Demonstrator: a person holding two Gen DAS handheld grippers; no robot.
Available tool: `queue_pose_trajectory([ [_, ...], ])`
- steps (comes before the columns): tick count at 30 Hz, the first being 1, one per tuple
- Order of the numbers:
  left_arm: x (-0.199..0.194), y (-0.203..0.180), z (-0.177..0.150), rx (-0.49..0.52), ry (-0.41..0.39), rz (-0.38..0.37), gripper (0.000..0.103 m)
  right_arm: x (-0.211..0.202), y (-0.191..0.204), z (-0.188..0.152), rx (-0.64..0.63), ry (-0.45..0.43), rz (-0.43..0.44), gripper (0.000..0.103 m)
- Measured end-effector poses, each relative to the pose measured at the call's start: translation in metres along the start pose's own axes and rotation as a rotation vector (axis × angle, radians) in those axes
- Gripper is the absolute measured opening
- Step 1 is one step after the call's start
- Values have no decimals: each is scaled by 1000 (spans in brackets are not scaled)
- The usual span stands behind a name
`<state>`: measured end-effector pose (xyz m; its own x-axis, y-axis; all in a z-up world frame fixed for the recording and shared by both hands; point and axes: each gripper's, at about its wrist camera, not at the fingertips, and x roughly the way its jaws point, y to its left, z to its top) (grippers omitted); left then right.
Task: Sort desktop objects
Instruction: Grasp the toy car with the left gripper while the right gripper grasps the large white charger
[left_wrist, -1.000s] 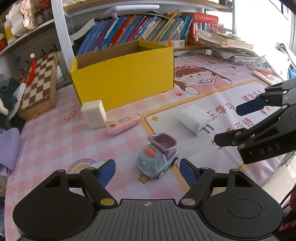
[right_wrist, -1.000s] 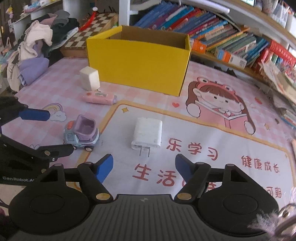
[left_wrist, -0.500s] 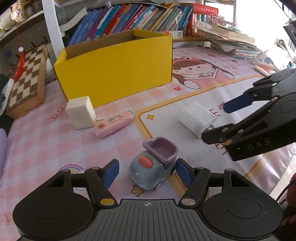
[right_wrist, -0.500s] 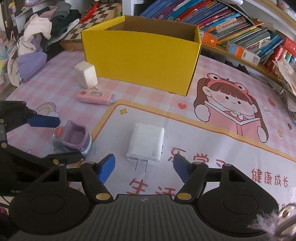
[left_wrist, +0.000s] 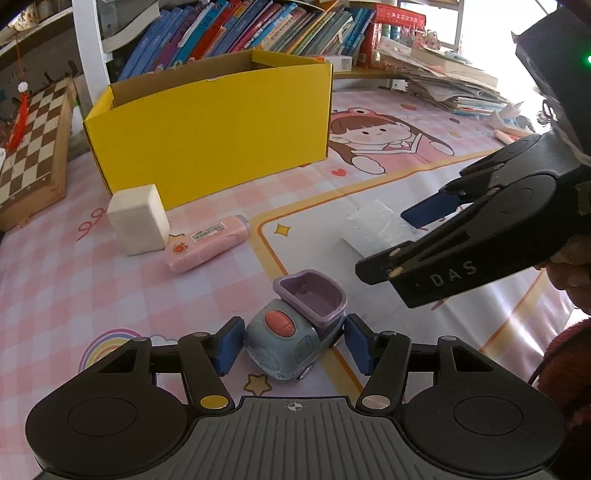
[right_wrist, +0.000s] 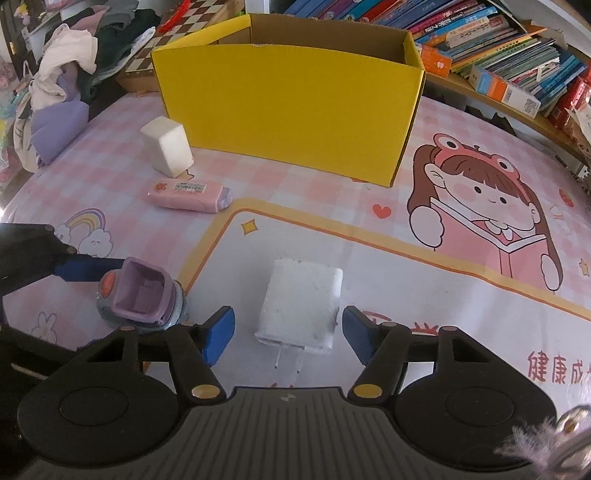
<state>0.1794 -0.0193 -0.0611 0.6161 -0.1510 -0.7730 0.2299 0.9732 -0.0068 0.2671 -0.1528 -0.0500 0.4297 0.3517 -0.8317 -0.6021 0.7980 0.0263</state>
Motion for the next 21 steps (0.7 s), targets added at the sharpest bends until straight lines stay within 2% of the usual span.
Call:
queue_pose_trajectory([
  [4, -3, 5, 0, -17, 11, 2, 58, 5, 0, 3, 7, 12, -5, 60],
  [7, -6, 10, 0, -40, 12, 16, 58, 8, -2, 4, 21, 23, -12, 53],
  [11, -10, 18, -1, -82, 8, 27, 58, 10, -3, 5, 28, 26, -17, 51],
  [14, -12, 20, -1, -96, 5, 34, 58, 9, -3, 4, 28, 24, -23, 45],
  [21, -17, 20, 2, -100, -14, 43, 58, 7, -1, 4, 11, 30, -7, 44],
])
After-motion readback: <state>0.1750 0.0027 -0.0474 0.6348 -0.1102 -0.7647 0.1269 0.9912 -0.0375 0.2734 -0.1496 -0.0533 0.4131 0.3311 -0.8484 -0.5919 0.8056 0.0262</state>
